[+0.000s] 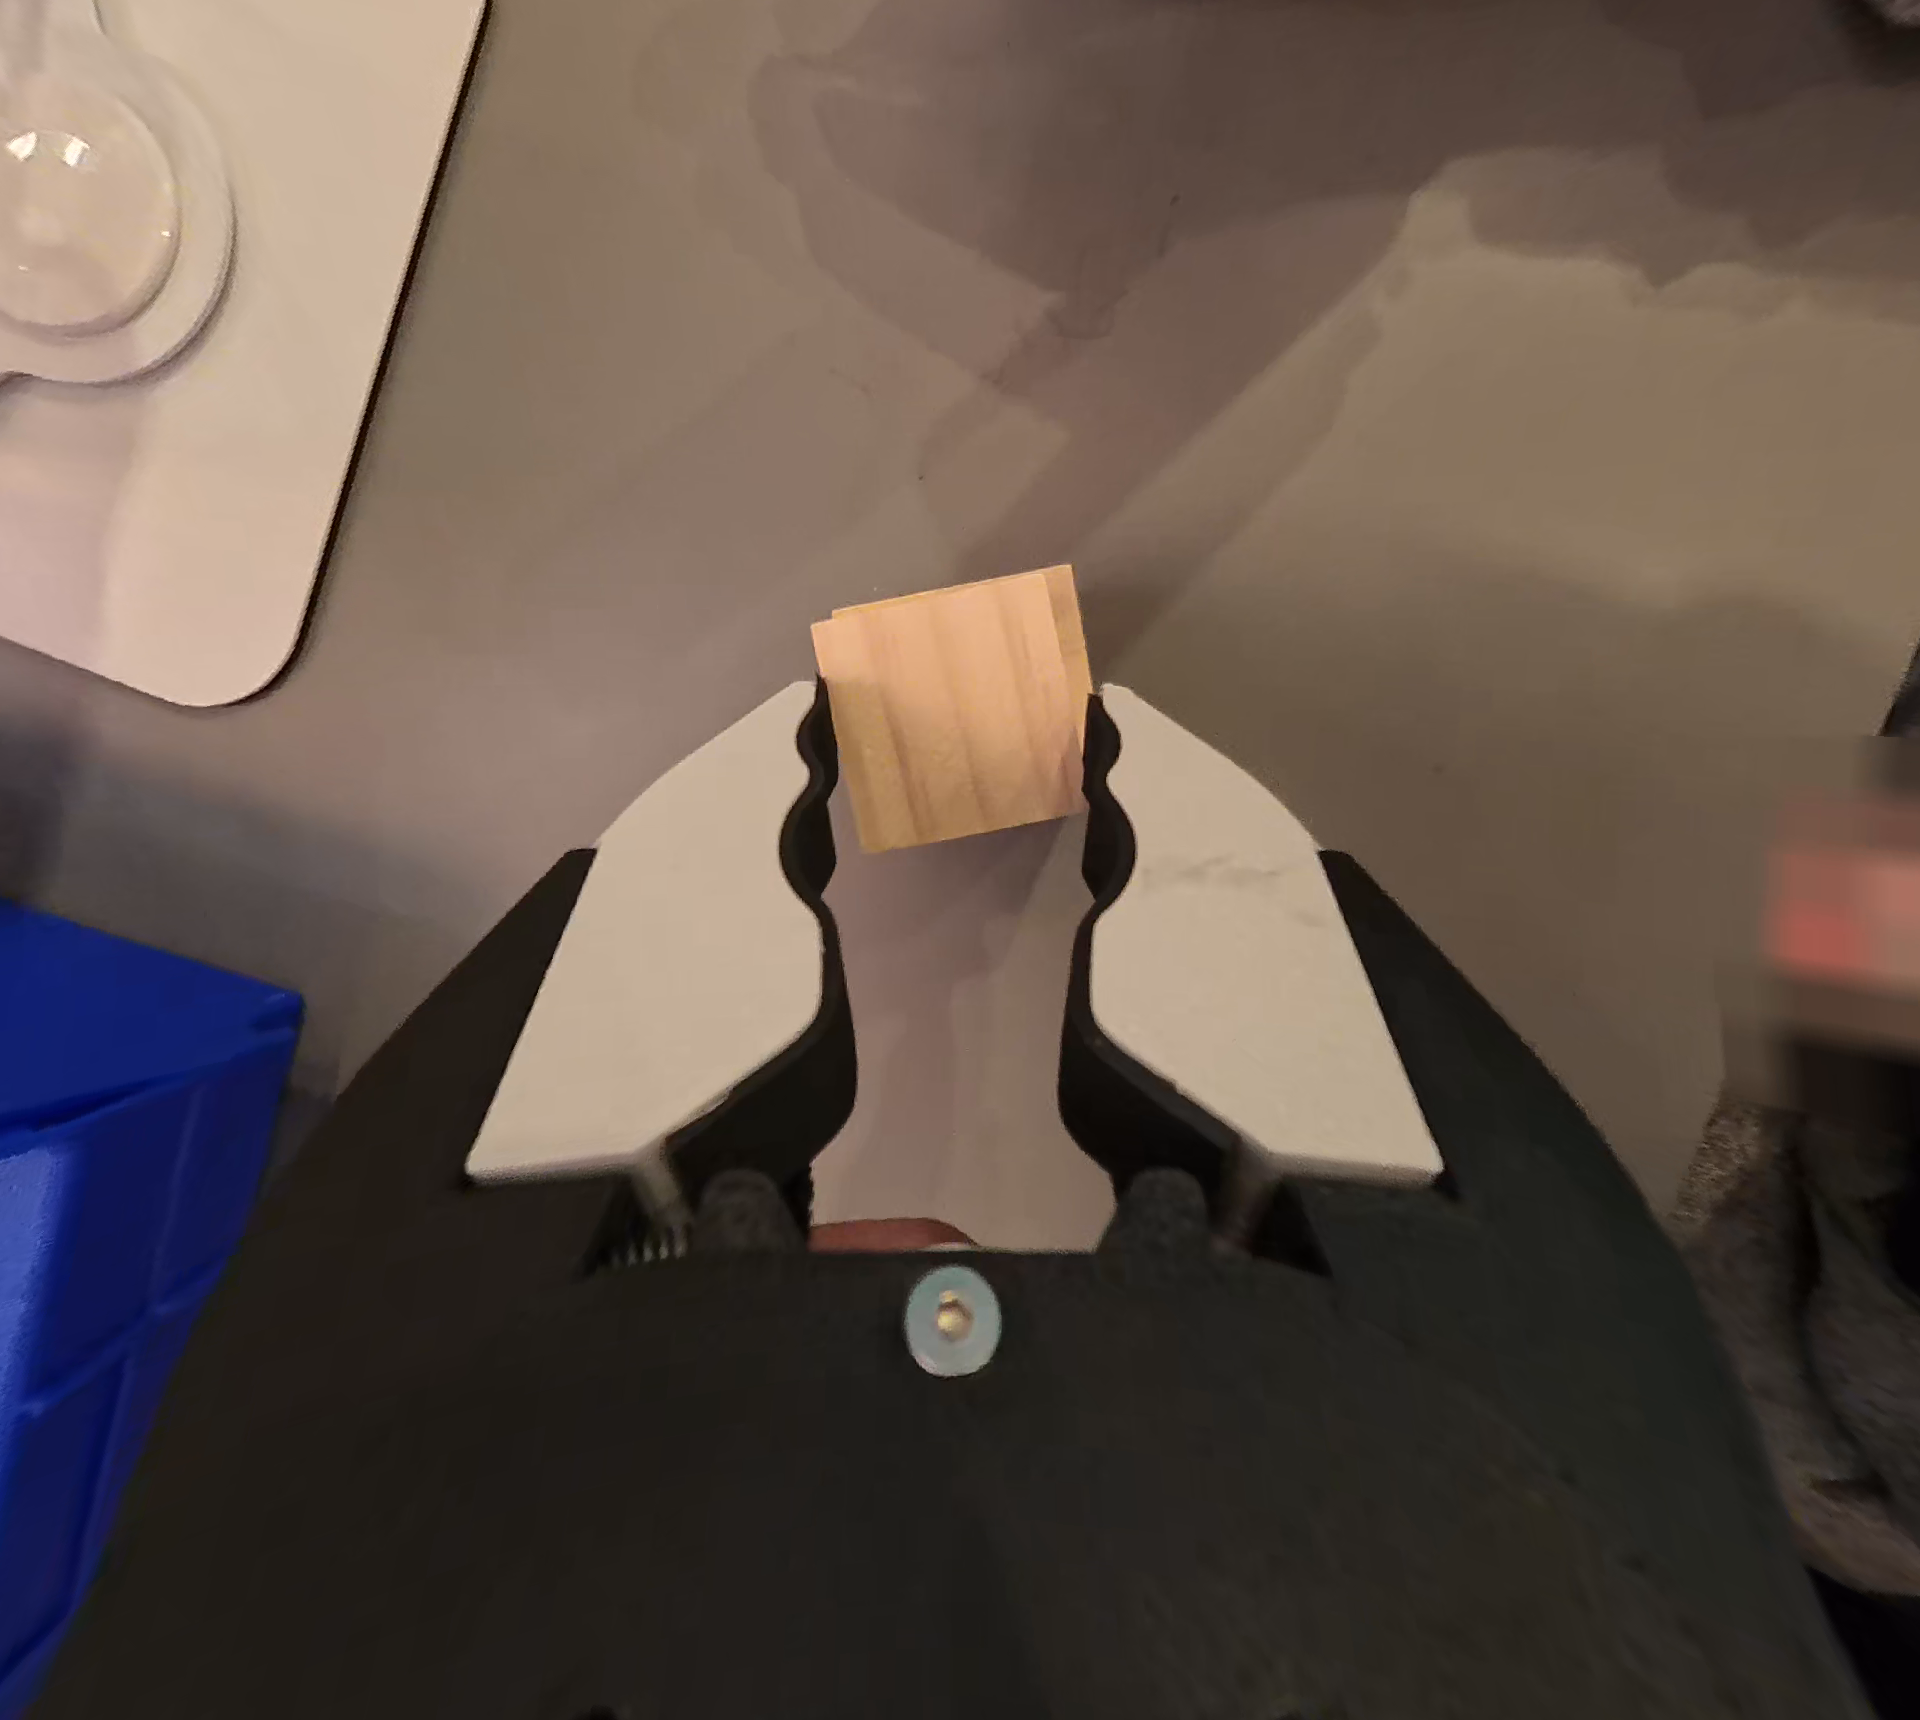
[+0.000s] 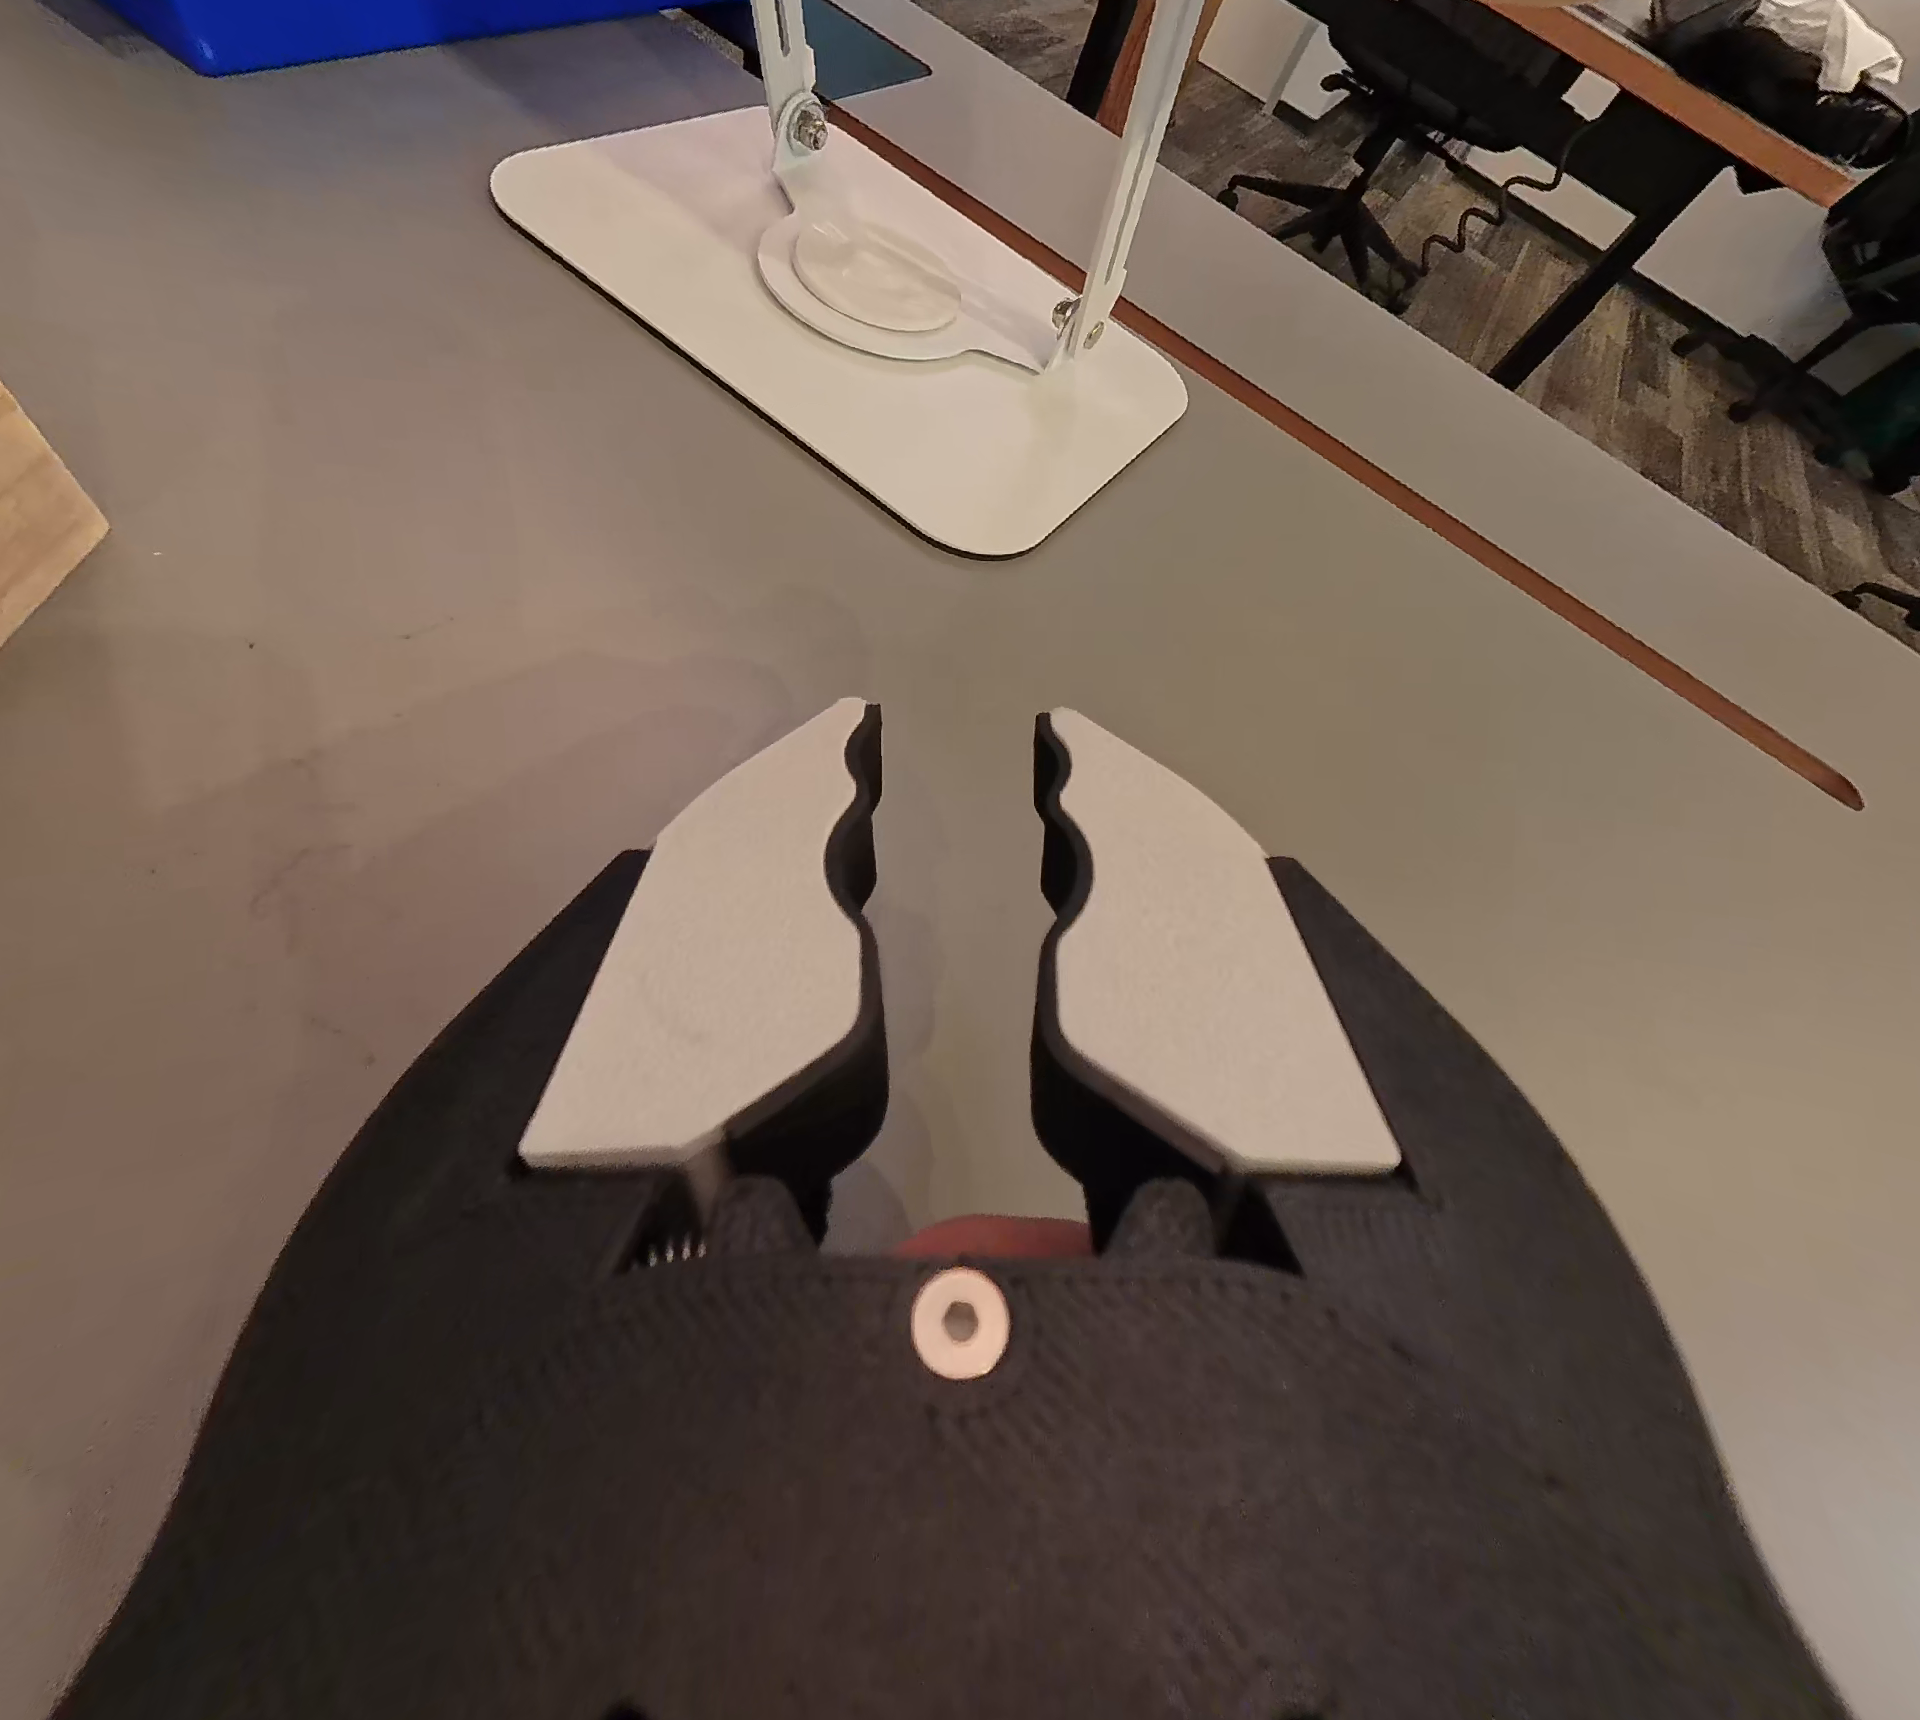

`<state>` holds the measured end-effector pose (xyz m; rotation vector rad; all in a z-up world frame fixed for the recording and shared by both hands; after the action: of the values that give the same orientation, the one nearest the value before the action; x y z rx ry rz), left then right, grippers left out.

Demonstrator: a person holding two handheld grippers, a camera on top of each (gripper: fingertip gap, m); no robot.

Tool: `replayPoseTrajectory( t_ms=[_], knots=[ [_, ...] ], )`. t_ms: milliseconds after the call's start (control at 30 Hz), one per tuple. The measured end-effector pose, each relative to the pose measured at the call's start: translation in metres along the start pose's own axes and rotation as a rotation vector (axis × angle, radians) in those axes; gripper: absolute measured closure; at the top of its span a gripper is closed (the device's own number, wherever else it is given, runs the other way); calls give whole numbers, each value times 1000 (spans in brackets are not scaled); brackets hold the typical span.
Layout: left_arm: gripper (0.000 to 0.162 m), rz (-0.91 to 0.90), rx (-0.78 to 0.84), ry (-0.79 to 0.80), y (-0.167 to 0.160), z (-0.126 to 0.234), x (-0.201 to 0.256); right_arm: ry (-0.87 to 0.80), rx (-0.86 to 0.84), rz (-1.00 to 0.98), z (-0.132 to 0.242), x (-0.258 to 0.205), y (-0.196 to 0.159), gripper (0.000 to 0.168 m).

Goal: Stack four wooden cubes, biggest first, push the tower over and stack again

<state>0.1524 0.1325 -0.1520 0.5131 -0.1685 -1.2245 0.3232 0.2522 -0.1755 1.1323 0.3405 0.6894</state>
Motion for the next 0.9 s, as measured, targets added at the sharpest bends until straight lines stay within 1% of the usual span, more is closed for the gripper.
replayPoseTrajectory(
  t_ms=[167,233,300,333,400,467,533,600,667,733,800,833,900],
  knots=[
    [115,-11,6,-11,-1,1,1,1,1,1,0,0,0,140],
    [100,-9,13,4,-2,5,0,0,2,0,0,0,0,140],
    [87,-9,47,35,-2,19,-3,-1,4,-1,1,0,1,140],
    [84,-9,67,53,-3,29,-6,-1,5,-3,1,0,1,140],
    [86,-10,106,134,-9,58,-24,2,4,-3,1,0,1,140],
    [93,29,163,229,-21,91,-54,6,0,0,0,-2,0,140],
    [100,81,160,323,-44,116,-91,10,-7,-2,-1,-3,-1,140],
    [103,126,143,429,-68,131,-134,12,-7,-6,-1,-3,-2,140],
    [107,197,121,466,-90,132,-172,9,-10,-8,-2,-2,-3,140],
    [112,195,97,483,-105,122,-205,7,-15,-15,-3,0,-4,141],
    [115,145,27,457,-117,106,-228,5,-20,-20,-3,1,-5,141],
    [113,94,-27,463,-123,99,-240,4,-18,-21,-3,1,-5,141],
    [109,15,-89,410,-129,81,-255,4,-20,-22,-3,2,-5,141]
  ],
)
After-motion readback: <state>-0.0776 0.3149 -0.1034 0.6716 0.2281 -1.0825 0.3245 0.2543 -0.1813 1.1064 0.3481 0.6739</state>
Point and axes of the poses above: each gripper's, where its closed fingertips meet, z back along the fingers, y out of its top, x = y × z across the jaws, the point moved 2 cm from there along z, back along the fingers, and after that the axes turned 13 degrees about -z, right-handed, at the moved point
